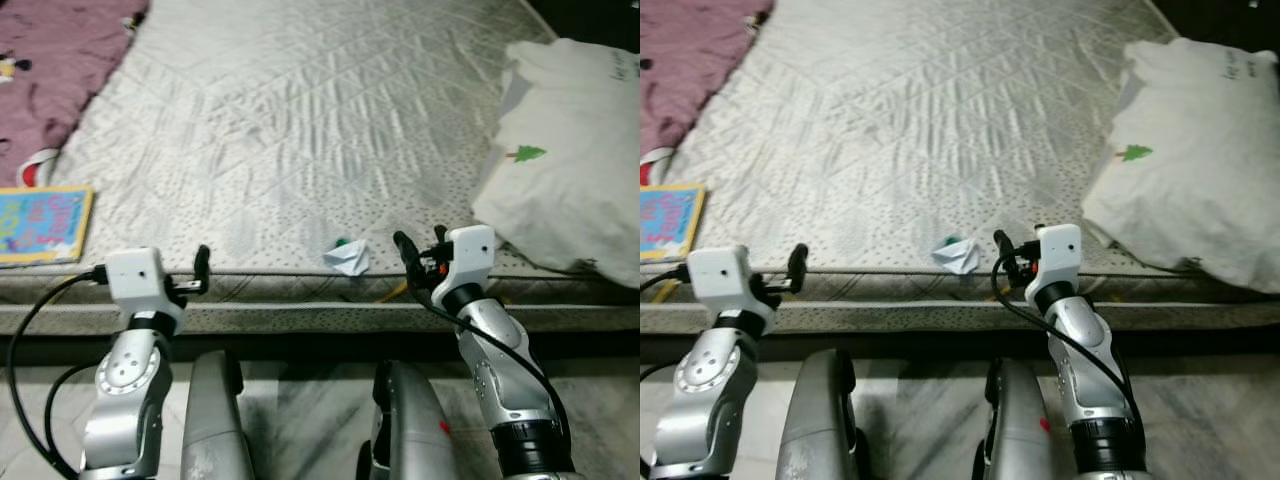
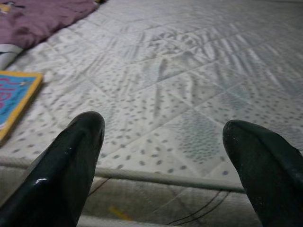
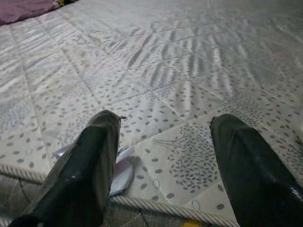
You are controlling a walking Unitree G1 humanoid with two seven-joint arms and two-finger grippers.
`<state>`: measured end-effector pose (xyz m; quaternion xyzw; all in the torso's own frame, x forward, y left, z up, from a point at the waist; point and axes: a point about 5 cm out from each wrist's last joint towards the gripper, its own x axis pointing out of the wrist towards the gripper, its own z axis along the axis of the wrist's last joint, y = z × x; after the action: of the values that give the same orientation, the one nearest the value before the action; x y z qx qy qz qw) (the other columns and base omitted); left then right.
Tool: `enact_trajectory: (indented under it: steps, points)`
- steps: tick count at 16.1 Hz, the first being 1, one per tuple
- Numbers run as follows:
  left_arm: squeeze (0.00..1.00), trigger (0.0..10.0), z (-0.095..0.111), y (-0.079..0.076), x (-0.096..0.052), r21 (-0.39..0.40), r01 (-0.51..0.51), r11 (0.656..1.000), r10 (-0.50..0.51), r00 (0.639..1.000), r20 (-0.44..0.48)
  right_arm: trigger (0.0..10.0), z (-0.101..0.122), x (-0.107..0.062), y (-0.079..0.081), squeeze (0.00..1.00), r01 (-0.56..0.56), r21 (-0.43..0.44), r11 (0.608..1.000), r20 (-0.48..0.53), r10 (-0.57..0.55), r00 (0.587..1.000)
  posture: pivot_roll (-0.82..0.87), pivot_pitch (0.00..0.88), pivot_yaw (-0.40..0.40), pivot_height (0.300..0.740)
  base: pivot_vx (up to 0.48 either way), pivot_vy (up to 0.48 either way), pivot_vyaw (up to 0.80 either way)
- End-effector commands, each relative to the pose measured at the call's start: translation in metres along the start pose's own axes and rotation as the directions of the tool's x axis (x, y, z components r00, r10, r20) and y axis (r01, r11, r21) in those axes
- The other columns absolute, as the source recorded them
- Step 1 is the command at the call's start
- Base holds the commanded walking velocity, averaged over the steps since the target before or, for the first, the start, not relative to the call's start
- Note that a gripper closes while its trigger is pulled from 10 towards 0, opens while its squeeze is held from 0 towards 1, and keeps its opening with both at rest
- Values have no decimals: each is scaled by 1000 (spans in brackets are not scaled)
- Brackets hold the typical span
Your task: Clean up the room
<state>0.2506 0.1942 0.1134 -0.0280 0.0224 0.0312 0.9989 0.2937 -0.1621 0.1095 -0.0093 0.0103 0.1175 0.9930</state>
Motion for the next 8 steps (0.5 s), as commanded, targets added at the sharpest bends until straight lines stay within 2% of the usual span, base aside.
enact_trajectory:
  steps: [1, 5, 8]
  points:
    - [0, 10000, -3, -1, -1, 7, -2, 1000, 2, 1000, -15, 10000, -4, -2, -3, 0, 11, -13, 1000, -13, -11, 1000, 52, 125, -18, 531, 0, 0, 800]
    - [0, 10000, -2, -1, -2, 8, 1, 1000, -1, 1000, -17, 10000, -4, -4, -3, 0, 17, 17, 1000, -3, -17, 1000, 52, 135, -19, 531, 0, 0, 770]
    - [0, 10000, -3, -1, -3, 8, -2, 1000, 2, 1000, -23, 10000, -6, -3, -5, 0, 25, 21, 999, -15, -24, 1000, 59, 149, -18, 531, 0, 0, 0]
